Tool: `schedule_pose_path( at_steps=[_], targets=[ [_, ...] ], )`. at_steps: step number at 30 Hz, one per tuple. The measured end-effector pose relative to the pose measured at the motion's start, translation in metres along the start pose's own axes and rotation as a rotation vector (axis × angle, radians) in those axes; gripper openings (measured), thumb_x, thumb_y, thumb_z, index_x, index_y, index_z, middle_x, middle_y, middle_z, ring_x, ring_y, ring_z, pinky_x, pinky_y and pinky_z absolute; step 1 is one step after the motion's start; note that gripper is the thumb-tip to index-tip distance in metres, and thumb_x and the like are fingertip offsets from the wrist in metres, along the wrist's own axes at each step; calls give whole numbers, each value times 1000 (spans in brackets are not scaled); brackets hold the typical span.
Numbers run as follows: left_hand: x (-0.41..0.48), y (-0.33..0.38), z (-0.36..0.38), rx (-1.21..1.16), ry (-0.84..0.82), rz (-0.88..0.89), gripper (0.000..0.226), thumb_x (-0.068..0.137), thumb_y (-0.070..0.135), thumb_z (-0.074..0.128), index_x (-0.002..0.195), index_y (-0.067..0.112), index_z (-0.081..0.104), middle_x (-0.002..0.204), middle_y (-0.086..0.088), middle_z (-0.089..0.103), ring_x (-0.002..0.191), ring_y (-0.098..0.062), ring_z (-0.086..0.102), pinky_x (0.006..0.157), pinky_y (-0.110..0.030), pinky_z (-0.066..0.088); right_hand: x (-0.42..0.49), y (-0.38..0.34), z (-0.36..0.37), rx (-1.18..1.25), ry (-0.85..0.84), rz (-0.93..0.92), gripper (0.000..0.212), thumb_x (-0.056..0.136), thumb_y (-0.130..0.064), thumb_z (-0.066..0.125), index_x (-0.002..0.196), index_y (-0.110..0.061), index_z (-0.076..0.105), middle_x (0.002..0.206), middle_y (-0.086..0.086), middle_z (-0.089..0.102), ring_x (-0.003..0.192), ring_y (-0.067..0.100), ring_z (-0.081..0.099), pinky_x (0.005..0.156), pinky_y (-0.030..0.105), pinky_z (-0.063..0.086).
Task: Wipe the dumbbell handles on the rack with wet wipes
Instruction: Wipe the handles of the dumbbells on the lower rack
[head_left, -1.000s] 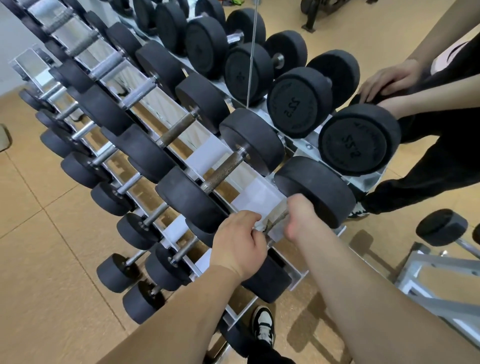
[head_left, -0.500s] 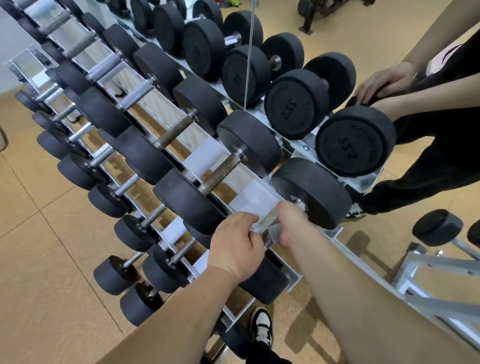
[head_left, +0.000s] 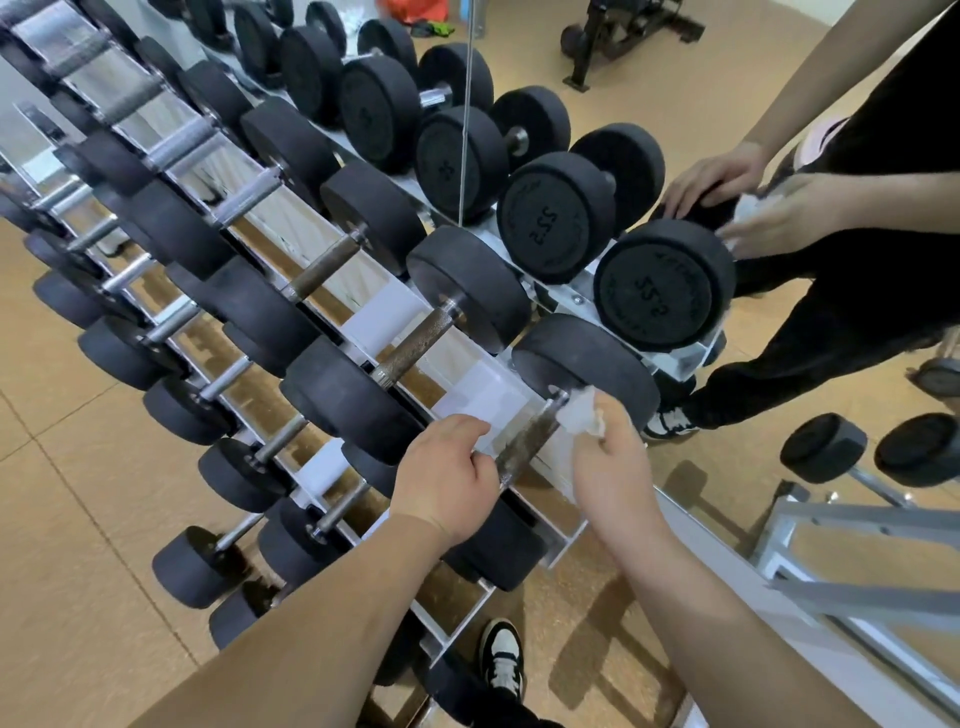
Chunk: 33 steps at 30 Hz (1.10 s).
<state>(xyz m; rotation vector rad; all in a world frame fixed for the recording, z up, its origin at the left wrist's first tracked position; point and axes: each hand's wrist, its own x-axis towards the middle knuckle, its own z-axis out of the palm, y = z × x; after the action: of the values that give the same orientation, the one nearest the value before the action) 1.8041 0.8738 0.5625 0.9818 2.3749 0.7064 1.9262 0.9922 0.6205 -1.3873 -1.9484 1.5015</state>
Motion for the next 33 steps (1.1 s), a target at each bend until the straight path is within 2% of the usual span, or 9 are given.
schedule_pose_path(
  at_steps=[3,5,10,14,17,20,25,30,33],
  targets=[
    [0,-2,2,-23,-4,11,47,101,24,43,147,21,53,157,5,46,147,-14,35,123,-33,30,25,24,9,-705,-173,-509,67,95,-4,51,159,-13,35,154,3,48,147,22,38,119,29,29],
    [-2,-2,1,-56,24,27,44,104,21,44,146,16,54,159,3,42,150,-15,30,126,-30,23,42,46,23,-1061,-338,-534,69,99,-22,51,162,-14,27,168,10,30,159,26,15,130,39,11],
    [-16,-14,-3,-101,64,6,42,109,29,42,145,15,57,158,2,44,149,-14,33,125,-30,24,38,58,31,-1008,-571,-513,68,94,-6,44,161,-20,37,173,-3,18,161,14,-5,125,35,-20],
    [-21,-21,1,-59,27,66,42,111,28,38,144,12,59,151,-1,53,147,-16,38,125,-25,20,40,43,15,-910,-818,-543,72,90,5,46,157,-22,44,170,-2,29,160,12,11,123,22,-9],
    [-22,-17,2,-27,38,119,38,111,23,36,130,8,65,132,-7,64,132,-22,49,117,-19,21,66,39,3,-1118,-628,-580,67,95,-9,50,160,-21,37,171,-3,23,160,15,12,127,27,13],
    [-20,-21,4,-50,62,147,38,111,26,32,118,11,66,117,-3,65,119,-21,54,120,-33,32,68,44,16,-1244,-473,-571,67,98,-19,49,161,-9,31,171,10,22,161,23,8,131,35,4],
    [-18,-27,11,-83,89,128,52,107,41,21,117,15,65,114,0,63,116,-17,54,111,-20,31,40,61,16,-894,-806,-637,66,93,1,45,156,-19,47,162,-12,32,155,8,17,131,39,8],
    [-19,-28,10,-72,63,114,47,109,42,22,119,21,63,114,4,61,116,-13,51,111,-25,35,77,58,5,-1060,-476,-575,52,87,-5,49,138,-14,54,148,5,47,149,28,34,124,37,26],
    [-19,-25,9,-87,67,106,48,108,41,22,116,19,64,111,3,61,113,-15,52,108,-28,38,53,58,20,-932,-646,-573,57,86,-4,49,141,-14,60,132,6,56,135,24,44,122,43,24]
  ],
)
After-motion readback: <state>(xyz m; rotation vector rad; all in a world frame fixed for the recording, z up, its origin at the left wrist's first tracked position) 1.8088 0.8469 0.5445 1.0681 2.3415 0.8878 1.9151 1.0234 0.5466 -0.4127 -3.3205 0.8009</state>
